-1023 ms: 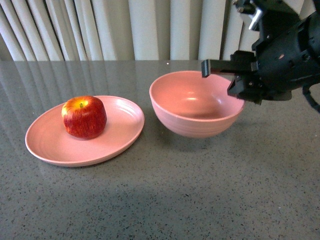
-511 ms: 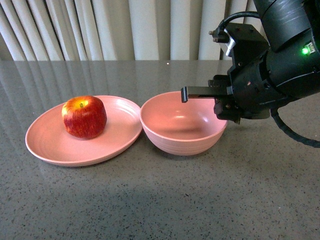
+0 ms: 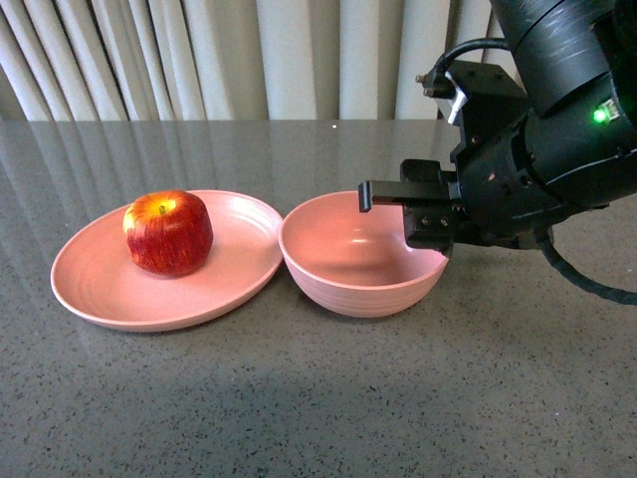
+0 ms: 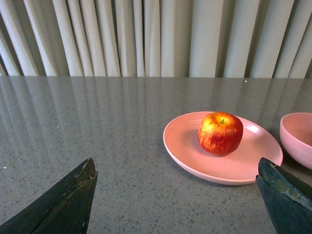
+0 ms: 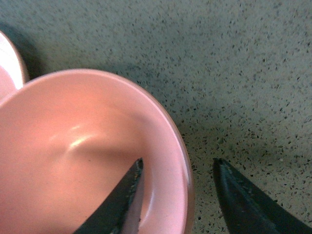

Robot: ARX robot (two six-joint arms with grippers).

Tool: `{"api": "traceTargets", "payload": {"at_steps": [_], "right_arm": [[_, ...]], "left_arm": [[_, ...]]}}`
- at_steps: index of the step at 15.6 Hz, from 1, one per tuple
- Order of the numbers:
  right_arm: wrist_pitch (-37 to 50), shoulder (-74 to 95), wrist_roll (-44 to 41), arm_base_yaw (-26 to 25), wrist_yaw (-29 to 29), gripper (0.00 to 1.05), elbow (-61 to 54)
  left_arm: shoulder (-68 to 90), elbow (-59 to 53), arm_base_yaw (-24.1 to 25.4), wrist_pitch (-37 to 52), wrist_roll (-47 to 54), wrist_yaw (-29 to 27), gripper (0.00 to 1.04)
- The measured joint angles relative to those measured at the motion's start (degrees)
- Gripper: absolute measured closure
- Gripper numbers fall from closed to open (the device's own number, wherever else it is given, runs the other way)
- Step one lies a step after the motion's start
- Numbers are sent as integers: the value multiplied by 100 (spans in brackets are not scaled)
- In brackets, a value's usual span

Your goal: Move apple from plate to bowl

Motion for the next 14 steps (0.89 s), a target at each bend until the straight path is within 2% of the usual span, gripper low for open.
{"api": "traceTargets", "payload": {"at_steps": [5, 6, 10, 12, 13, 14], "right_arm": [[332, -1270, 181, -302, -431, 8, -391], [481, -1692, 258, -422, -529, 6, -678], [1113, -3912, 295, -813, -610, 7, -2006], [1399, -4996, -52, -942, -155, 7, -2787], [2026, -5587, -529, -964, 579, 18, -3381], [1939, -6356, -1008, -1115, 837, 31, -3978]], "left_arm": [[0, 0, 0, 0, 0, 0, 7], [0, 0, 0, 0, 0, 0, 7], [0, 0, 0, 0, 0, 0, 7], [0, 0, 0, 0, 0, 0, 7], [0, 0, 0, 0, 0, 0, 7], [0, 0, 0, 0, 0, 0, 7]]}}
